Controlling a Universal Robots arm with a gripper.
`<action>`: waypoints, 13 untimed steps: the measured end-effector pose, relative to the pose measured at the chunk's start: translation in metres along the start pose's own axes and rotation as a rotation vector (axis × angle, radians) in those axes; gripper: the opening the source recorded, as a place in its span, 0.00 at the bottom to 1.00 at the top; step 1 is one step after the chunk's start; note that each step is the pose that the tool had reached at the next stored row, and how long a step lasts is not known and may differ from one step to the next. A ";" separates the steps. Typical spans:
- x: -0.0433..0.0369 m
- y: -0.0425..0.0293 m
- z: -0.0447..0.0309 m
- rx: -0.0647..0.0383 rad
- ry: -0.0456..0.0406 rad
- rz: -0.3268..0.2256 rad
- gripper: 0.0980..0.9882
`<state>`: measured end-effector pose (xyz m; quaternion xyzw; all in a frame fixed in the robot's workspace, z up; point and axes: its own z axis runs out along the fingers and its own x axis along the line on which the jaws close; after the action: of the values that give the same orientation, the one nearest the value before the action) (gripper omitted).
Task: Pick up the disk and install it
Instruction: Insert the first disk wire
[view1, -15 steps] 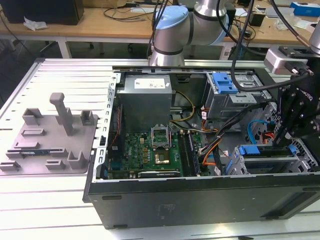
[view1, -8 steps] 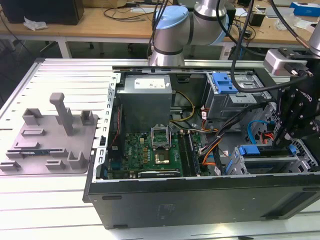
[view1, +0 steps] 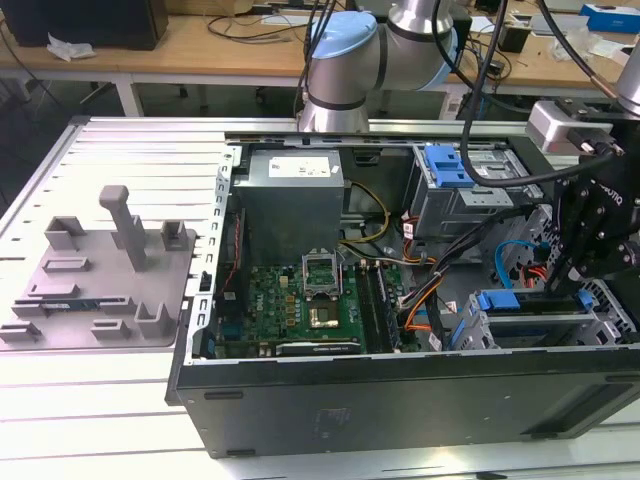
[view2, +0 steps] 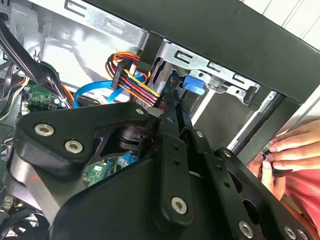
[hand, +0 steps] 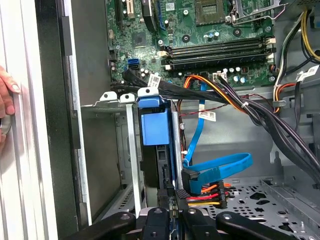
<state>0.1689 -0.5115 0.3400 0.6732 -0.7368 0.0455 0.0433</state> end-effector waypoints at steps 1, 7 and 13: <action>-0.0001 0.0000 0.0003 0.000 -0.0002 0.000 0.08; -0.0002 0.0000 0.0018 0.000 0.0000 -0.002 0.08; -0.0004 0.0001 0.0032 0.000 0.0000 -0.002 0.08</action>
<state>0.1689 -0.5116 0.3368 0.6741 -0.7360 0.0453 0.0435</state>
